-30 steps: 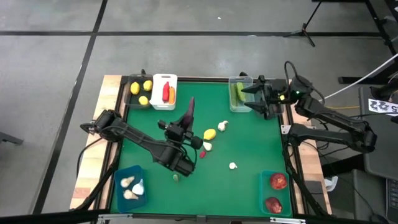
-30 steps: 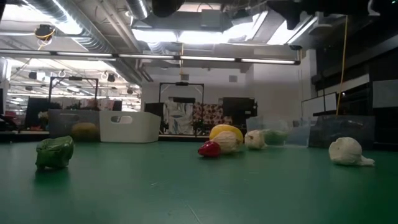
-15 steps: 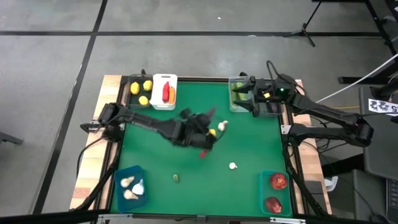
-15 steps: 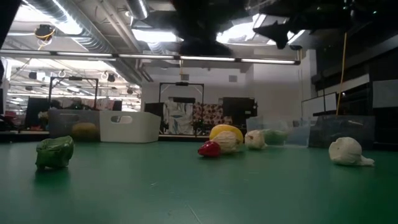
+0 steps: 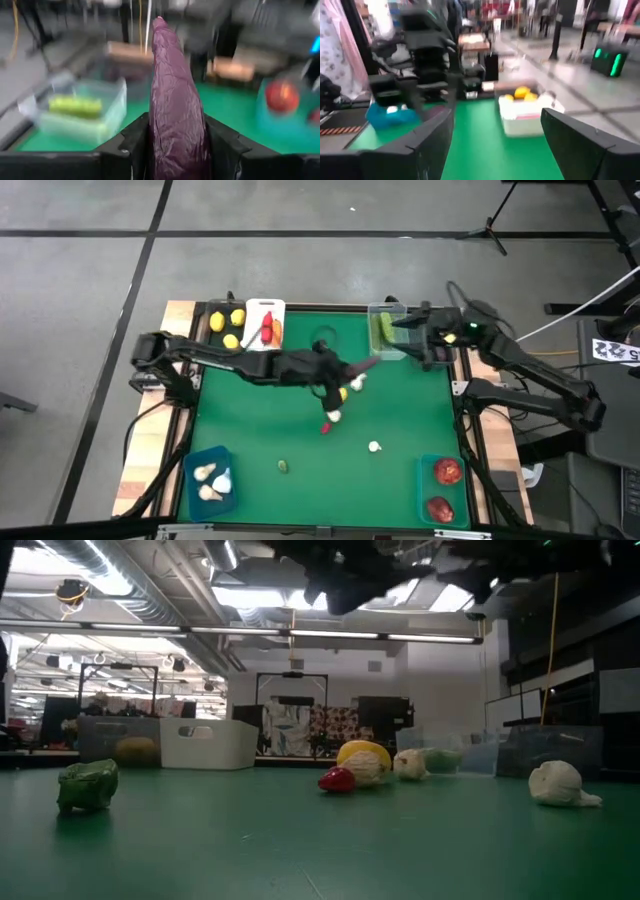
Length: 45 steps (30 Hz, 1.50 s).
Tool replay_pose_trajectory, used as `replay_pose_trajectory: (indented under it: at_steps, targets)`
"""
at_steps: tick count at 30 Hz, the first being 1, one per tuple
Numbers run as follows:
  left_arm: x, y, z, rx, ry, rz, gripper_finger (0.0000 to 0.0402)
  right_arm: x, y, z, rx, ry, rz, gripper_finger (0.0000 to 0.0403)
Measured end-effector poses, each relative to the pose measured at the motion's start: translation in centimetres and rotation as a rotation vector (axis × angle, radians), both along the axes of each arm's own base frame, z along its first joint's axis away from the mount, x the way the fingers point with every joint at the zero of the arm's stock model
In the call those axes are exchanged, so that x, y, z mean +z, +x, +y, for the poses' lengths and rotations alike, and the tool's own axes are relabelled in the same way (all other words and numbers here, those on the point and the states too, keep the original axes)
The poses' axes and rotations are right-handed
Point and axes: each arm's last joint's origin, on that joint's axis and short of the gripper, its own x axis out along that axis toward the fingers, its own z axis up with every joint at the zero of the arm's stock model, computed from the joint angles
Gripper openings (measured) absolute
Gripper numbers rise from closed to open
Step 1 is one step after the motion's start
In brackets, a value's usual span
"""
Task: Sort produce into baskets
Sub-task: Put the eggplant into the right black bin
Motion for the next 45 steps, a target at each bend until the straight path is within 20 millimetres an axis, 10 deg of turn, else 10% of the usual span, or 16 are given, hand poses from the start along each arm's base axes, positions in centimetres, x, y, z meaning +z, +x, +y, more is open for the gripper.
replay_pose_trajectory:
  at_steps: [9, 45]
  targets:
    - [-1.9, -4.8, 2.5, -0.005, 0.014, -0.662, 0.0149, 1.9, -2.6, 1.5, -0.056, -0.054, -0.123, 0.0301]
    - [-1.6, -4.6, 2.4, -0.074, 0.171, -0.650, 0.0155, 1.9, 13.6, 0.9, 0.237, -0.045, -0.215, 0.0301]
